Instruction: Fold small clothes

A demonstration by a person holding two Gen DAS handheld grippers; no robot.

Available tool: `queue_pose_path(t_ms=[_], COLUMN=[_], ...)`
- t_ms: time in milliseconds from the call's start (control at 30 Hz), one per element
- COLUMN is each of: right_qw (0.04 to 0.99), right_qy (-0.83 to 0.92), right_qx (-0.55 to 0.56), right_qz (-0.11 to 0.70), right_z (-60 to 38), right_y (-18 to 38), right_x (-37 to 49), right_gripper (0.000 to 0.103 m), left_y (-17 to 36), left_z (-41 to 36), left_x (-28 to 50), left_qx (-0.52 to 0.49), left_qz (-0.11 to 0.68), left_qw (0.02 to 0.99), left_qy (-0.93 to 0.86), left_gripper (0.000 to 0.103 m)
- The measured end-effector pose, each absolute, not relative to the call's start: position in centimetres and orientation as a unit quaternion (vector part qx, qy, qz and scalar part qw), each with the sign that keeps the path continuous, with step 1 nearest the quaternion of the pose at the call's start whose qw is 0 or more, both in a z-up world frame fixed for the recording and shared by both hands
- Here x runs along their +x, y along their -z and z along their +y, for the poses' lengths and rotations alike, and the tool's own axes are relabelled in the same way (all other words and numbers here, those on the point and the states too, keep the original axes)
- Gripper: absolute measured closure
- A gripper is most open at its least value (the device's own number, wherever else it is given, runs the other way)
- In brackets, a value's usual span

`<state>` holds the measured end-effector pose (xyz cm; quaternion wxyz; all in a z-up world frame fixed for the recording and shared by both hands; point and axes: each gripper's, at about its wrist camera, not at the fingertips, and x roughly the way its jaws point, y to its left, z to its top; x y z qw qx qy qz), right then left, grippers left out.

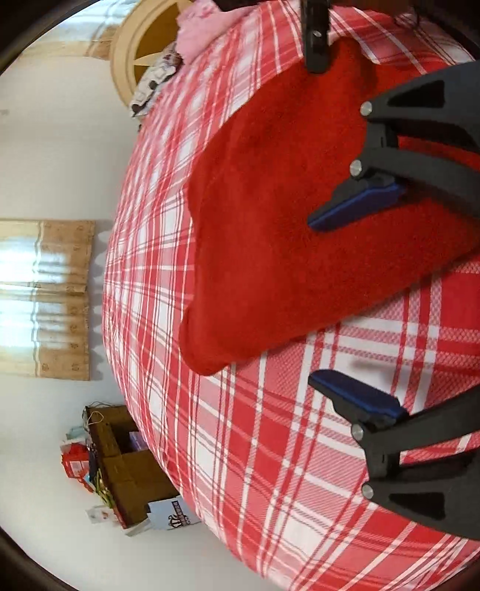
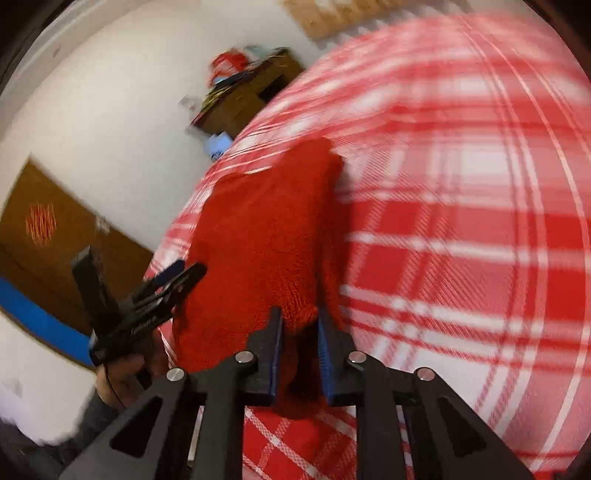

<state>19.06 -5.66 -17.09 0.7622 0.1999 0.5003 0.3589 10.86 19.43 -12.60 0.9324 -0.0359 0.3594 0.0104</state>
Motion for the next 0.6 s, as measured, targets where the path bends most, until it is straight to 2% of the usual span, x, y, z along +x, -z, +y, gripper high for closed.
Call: queue_pose_path(t_ms=[33, 67, 200, 233, 267, 300, 433, 600], right_qw=[0.758, 0.757, 0.794, 0.798, 0.805, 0.807, 0.82, 0.878], right_qy=[-0.361, -0.362, -0.348, -0.341, -0.329, -0.321, -0.301, -0.27], right_qx=[0.208, 0.212, 0.163, 0.161, 0.158, 0.165, 0.184, 0.123], right_qz=[0.502, 0.501, 0.472, 0.469, 0.468, 0.468, 0.45, 0.376], right_z=[-5.9, -6.1, -5.2, -5.3, -5.4, -5.7, -6.9, -5.6], right_y=[17.6, 18.0, 17.1, 16.9, 16.8, 16.7, 14.5, 9.4], right_x=[19.2, 19.2, 18.3, 18.2, 18.3, 18.3, 17.3, 14.5], right_gripper=[0.086, 0.086, 0.086, 0.08, 0.065, 0.061, 0.057, 0.041], left_y=[12.5, 12.6, 13.4, 13.5, 13.4, 13.2, 11.8, 9.1], left_z=[19.5, 19.5, 19.6, 19.5, 19.5, 19.4, 18.8, 18.2], left_x=[10.7, 10.5, 10.5, 10.3, 10.1, 9.8, 8.6, 6.2], left_qx=[-0.036, -0.034, -0.048, -0.053, -0.056, -0.057, -0.042, -0.034], left_qz=[0.358, 0.356, 0.356, 0.355, 0.355, 0.357, 0.367, 0.351], left_qw=[0.933, 0.934, 0.933, 0.933, 0.933, 0.932, 0.929, 0.936], left_qy=[-0.01, -0.014, -0.017, -0.019, -0.023, -0.024, -0.027, -0.023], left_gripper=[0.018, 0.011, 0.009, 0.008, 0.008, 0.008, 0.008, 0.004])
